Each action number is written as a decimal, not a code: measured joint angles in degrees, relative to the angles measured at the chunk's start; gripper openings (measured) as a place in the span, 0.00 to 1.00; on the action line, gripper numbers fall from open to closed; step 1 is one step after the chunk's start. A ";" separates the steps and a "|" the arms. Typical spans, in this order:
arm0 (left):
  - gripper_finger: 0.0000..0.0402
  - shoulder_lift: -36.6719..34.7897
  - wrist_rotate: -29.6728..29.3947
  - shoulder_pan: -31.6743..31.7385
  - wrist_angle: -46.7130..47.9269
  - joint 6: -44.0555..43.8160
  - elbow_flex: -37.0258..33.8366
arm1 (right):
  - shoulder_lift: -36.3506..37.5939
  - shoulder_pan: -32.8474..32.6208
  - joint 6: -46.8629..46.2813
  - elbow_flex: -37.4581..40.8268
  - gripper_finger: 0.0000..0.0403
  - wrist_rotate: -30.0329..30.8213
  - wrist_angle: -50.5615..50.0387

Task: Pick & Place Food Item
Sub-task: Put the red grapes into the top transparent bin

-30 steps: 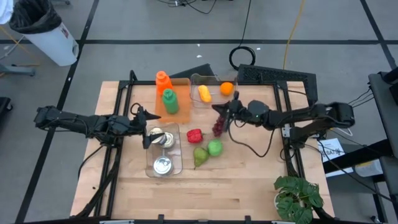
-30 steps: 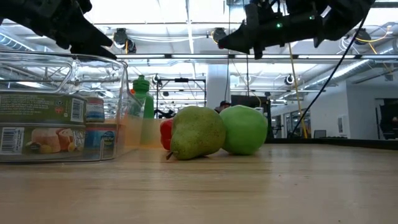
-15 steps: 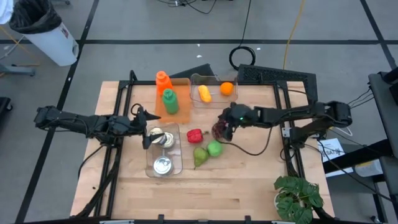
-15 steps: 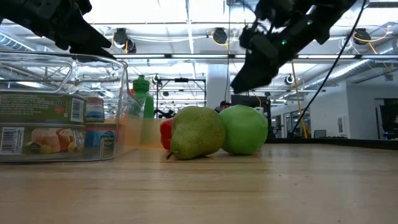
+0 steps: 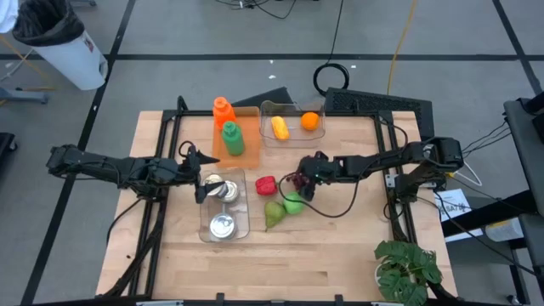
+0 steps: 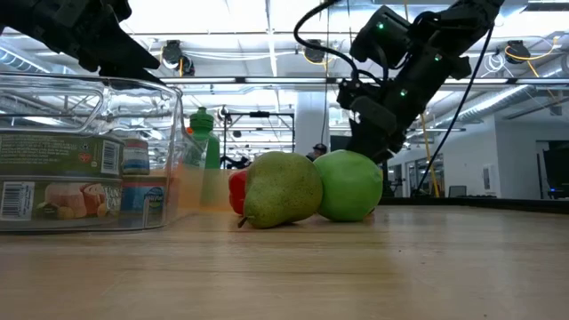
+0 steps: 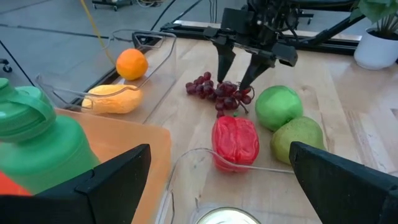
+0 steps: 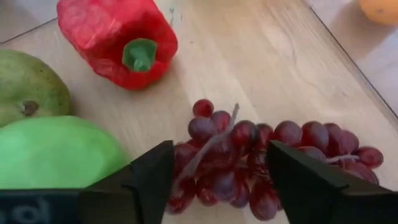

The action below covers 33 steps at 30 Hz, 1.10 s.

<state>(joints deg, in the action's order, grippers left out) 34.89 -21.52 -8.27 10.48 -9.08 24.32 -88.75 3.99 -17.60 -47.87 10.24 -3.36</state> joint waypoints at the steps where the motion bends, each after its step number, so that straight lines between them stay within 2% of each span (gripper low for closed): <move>1: 0.99 0.00 0.00 0.00 -0.02 0.17 0.00 | 0.00 0.02 -0.52 0.00 0.53 -0.35 -0.66; 6: 0.99 -0.02 -0.02 0.00 -0.02 0.33 0.00 | -1.25 0.07 -1.91 0.02 0.37 -4.39 -1.75; 15: 0.99 0.00 0.28 0.00 0.00 -0.08 0.00 | -2.12 0.02 -0.31 0.04 0.04 -4.17 -0.41; 26: 0.99 -0.02 0.48 0.00 0.02 -0.11 0.00 | 4.32 0.39 5.57 -0.40 0.01 -4.36 10.59; 33: 0.99 0.00 0.48 0.00 0.02 -0.11 0.00 | 9.89 4.18 12.20 -2.36 0.00 -4.35 19.02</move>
<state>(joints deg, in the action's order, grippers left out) 34.89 -21.04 -8.27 10.50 -9.19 24.32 -78.86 8.17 -5.39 -50.23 5.89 15.66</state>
